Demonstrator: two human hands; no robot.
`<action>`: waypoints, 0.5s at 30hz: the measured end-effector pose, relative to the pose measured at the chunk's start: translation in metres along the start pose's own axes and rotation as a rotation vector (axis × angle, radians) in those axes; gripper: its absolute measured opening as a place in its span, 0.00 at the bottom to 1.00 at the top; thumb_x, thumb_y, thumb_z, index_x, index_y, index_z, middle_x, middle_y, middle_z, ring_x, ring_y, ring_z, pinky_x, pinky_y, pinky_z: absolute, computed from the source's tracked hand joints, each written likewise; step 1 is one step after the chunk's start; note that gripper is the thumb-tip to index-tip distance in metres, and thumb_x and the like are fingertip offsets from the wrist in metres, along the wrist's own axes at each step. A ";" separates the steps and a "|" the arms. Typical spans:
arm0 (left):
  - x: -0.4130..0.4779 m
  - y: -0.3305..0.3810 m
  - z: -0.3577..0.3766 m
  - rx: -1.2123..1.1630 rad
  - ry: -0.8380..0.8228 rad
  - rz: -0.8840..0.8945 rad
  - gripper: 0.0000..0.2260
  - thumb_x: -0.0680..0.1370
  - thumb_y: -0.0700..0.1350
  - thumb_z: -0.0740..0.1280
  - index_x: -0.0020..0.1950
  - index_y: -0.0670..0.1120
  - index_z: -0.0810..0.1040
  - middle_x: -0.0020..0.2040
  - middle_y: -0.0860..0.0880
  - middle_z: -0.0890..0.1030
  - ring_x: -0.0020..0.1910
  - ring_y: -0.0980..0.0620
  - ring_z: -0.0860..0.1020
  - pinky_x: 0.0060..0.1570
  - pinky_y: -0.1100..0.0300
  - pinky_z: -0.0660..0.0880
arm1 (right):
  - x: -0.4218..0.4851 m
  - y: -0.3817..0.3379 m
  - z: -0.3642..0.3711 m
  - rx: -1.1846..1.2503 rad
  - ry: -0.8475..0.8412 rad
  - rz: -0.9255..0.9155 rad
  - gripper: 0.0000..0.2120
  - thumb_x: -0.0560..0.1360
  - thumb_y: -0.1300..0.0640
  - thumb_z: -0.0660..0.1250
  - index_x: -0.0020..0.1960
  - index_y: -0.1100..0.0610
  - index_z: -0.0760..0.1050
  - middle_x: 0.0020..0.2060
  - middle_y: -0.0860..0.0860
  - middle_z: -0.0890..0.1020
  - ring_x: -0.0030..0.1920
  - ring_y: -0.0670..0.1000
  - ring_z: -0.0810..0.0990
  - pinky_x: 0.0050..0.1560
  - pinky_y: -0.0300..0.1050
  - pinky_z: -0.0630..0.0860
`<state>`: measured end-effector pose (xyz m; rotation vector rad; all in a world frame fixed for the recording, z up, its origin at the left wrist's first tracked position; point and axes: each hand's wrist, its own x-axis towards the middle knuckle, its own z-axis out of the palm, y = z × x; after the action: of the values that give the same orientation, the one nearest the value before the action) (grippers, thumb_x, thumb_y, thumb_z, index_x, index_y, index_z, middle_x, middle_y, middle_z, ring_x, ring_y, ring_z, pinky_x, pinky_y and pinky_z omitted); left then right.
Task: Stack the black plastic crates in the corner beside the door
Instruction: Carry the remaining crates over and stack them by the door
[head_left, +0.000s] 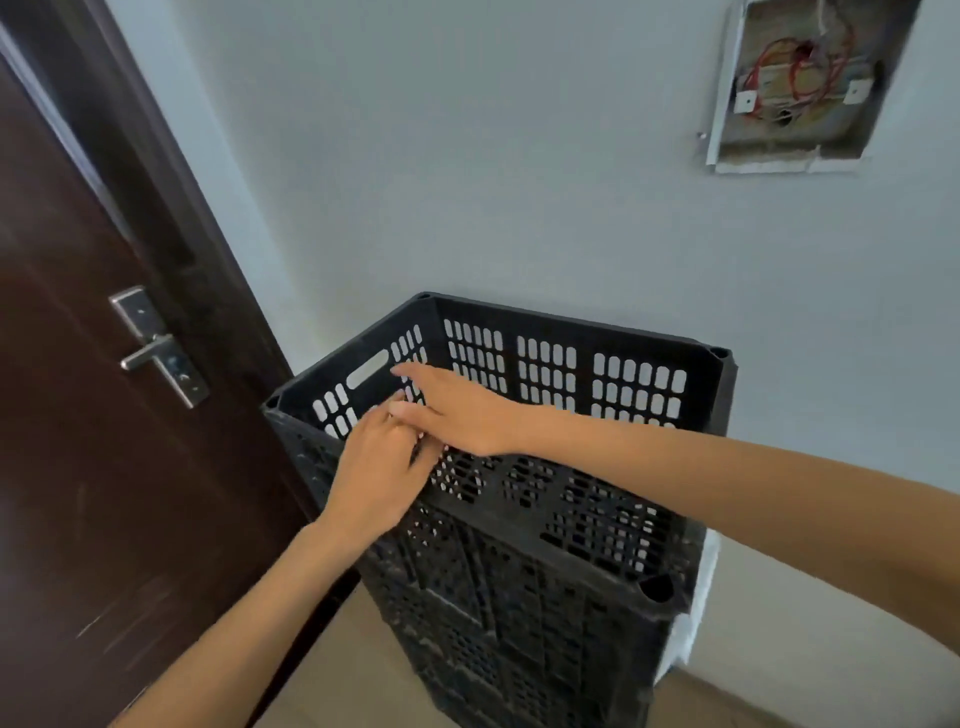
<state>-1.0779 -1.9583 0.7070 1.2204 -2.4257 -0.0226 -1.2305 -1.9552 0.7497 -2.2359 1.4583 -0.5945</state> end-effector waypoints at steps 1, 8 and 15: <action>-0.003 -0.026 -0.004 0.031 0.021 -0.041 0.16 0.81 0.46 0.61 0.68 0.44 0.77 0.68 0.50 0.76 0.73 0.46 0.68 0.73 0.49 0.64 | 0.012 -0.009 0.012 -0.007 -0.033 -0.014 0.30 0.82 0.45 0.54 0.78 0.59 0.51 0.77 0.57 0.59 0.76 0.56 0.59 0.75 0.54 0.59; 0.022 -0.157 -0.030 -0.069 0.047 -0.236 0.22 0.84 0.44 0.57 0.78 0.41 0.61 0.78 0.44 0.62 0.80 0.45 0.53 0.77 0.48 0.55 | 0.101 -0.049 0.085 -0.309 -0.084 -0.122 0.42 0.79 0.35 0.48 0.78 0.61 0.36 0.78 0.62 0.44 0.78 0.61 0.43 0.77 0.58 0.49; 0.087 -0.200 -0.028 -0.181 -0.305 0.007 0.28 0.83 0.53 0.57 0.80 0.46 0.52 0.79 0.45 0.58 0.78 0.47 0.57 0.78 0.49 0.55 | 0.203 -0.012 0.085 -0.259 0.008 0.013 0.40 0.78 0.33 0.43 0.79 0.59 0.39 0.79 0.56 0.46 0.79 0.53 0.43 0.78 0.53 0.42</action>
<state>-0.9602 -2.1432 0.7240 1.1983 -2.6146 -0.4464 -1.1005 -2.1290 0.7125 -2.4168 1.6338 -0.4316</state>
